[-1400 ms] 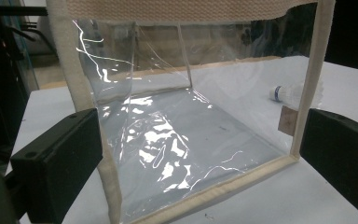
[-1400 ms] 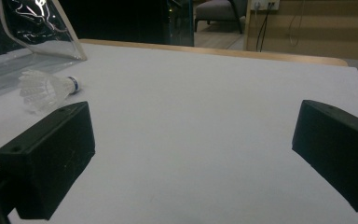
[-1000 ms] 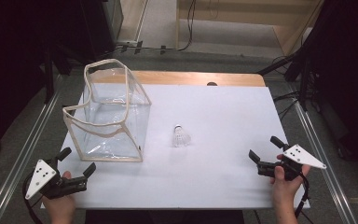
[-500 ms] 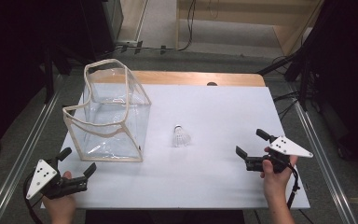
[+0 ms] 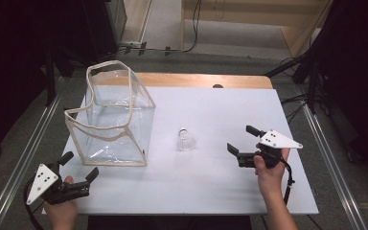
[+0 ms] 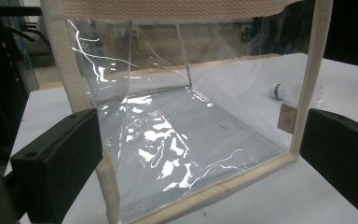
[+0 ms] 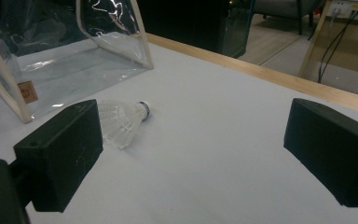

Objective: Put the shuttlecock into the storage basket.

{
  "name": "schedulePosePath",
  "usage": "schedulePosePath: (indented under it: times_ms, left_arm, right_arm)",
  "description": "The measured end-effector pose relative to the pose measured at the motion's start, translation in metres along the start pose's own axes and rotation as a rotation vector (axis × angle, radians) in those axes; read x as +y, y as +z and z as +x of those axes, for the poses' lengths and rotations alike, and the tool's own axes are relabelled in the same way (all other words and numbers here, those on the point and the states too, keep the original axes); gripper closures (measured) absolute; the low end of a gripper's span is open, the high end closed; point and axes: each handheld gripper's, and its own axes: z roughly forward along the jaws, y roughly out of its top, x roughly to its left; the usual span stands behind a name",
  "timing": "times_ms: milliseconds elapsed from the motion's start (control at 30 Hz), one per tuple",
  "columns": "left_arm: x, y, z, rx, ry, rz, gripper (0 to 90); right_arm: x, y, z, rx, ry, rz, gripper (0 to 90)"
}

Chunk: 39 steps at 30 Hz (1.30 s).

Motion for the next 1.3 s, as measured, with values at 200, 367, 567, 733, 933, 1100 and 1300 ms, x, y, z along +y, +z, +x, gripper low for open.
schedulePosePath:
  times_ms: [200, 367, 567, 733, 933, 1100, 1300]
  left_arm:
    - [0.000, 0.000, -0.001, 0.000, 0.006, 0.005, 0.0]
    - [0.000, 0.000, -0.001, -0.001, 0.007, 0.006, 0.0]
    - [0.000, 0.000, -0.001, 0.000, 0.007, 0.006, 0.0]
    - [0.000, 0.000, -0.001, -0.001, 0.007, 0.005, 0.0]
    - [0.000, 0.000, -0.001, -0.002, 0.008, 0.005, 0.0]
    - [0.000, 0.000, -0.001, -0.002, 0.008, 0.005, 0.0]
    - [0.000, 0.000, 0.000, -0.002, 0.007, 0.004, 0.0]
  right_arm:
    - [0.009, 0.012, 0.006, 0.019, -0.013, 0.020, 20.5]
    - [0.022, 0.028, 0.014, 0.003, -0.043, 0.043, 32.6]
    - [0.031, 0.039, 0.019, 0.003, -0.055, 0.056, 50.6]
    - [0.035, 0.050, 0.024, 0.012, -0.079, 0.086, 71.3]
    - [0.042, 0.065, 0.027, 0.061, -0.104, 0.127, 87.9]
    - [0.047, 0.074, 0.029, 0.087, -0.106, 0.151, 88.0]
    - [0.052, 0.093, 0.033, 0.119, -0.124, 0.194, 88.1]
